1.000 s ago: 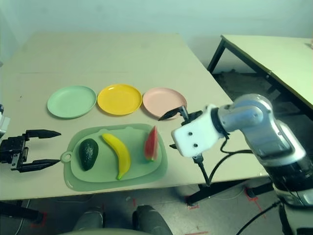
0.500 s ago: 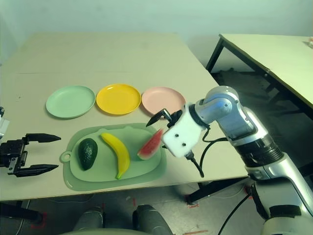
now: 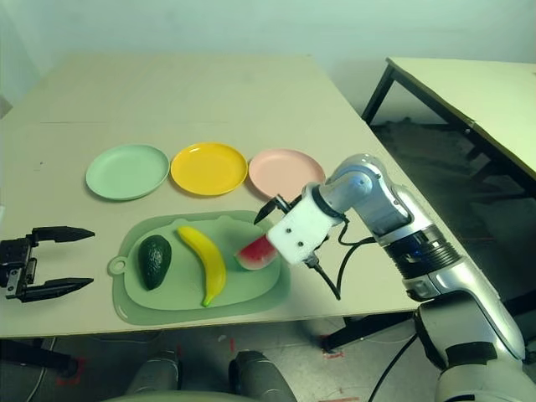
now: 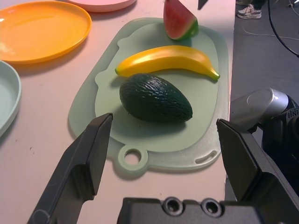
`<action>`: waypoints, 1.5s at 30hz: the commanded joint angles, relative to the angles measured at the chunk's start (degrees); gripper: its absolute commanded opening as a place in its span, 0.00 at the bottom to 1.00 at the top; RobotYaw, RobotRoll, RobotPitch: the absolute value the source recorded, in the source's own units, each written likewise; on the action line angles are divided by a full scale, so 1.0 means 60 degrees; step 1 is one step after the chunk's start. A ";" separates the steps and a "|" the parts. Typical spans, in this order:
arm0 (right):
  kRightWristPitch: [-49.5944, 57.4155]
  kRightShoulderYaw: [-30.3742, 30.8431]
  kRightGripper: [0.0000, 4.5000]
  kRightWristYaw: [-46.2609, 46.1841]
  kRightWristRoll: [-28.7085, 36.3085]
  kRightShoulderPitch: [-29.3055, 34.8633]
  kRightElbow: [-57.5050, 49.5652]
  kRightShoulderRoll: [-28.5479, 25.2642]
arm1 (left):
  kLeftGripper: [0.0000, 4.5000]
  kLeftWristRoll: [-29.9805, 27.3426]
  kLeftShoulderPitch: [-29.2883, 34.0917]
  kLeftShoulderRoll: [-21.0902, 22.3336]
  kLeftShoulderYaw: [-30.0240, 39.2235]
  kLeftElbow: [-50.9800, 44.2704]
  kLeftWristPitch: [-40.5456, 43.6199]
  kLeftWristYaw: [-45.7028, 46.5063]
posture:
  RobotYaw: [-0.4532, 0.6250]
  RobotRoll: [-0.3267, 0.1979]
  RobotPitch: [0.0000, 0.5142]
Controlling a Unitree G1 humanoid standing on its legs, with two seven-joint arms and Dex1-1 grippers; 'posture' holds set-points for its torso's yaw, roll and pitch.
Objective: Place the fruits into color-matched plates.
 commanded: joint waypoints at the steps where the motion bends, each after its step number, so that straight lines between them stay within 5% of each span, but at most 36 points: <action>1: -0.0035 0.0178 0.98 -0.0248 -0.0371 0.0074 0.0325 0.0152 | 1.00 0.0080 0.0061 0.0064 0.0074 -0.0002 -0.0053 -0.0016 | 0.50 0.62 0.14; 22: -0.0344 0.0561 0.98 -0.1068 -0.1270 0.0216 0.1707 0.0841 | 1.00 0.0177 0.0038 0.0228 0.0196 0.0005 -0.0095 0.0014 | 0.51 0.62 0.16; 25: -0.0178 0.0559 0.86 -0.0955 -0.1185 0.0272 0.1675 0.0884 | 1.00 0.0211 0.0006 0.0233 0.0173 0.0055 -0.0136 0.0027 | 0.51 0.62 0.16; 30: -0.0049 0.0516 0.47 -0.0900 -0.1138 0.0395 0.1545 0.0872 | 1.00 0.0213 -0.0024 0.0259 0.0177 0.0104 -0.0157 0.0024 | 0.51 0.62 0.16; 45: 0.0215 0.0143 0.47 -0.0435 -0.0554 -0.0290 0.1584 0.0753 | 1.00 0.0366 -0.0398 0.0182 -0.0139 0.0361 -0.0231 -0.0073 | 0.49 0.62 0.14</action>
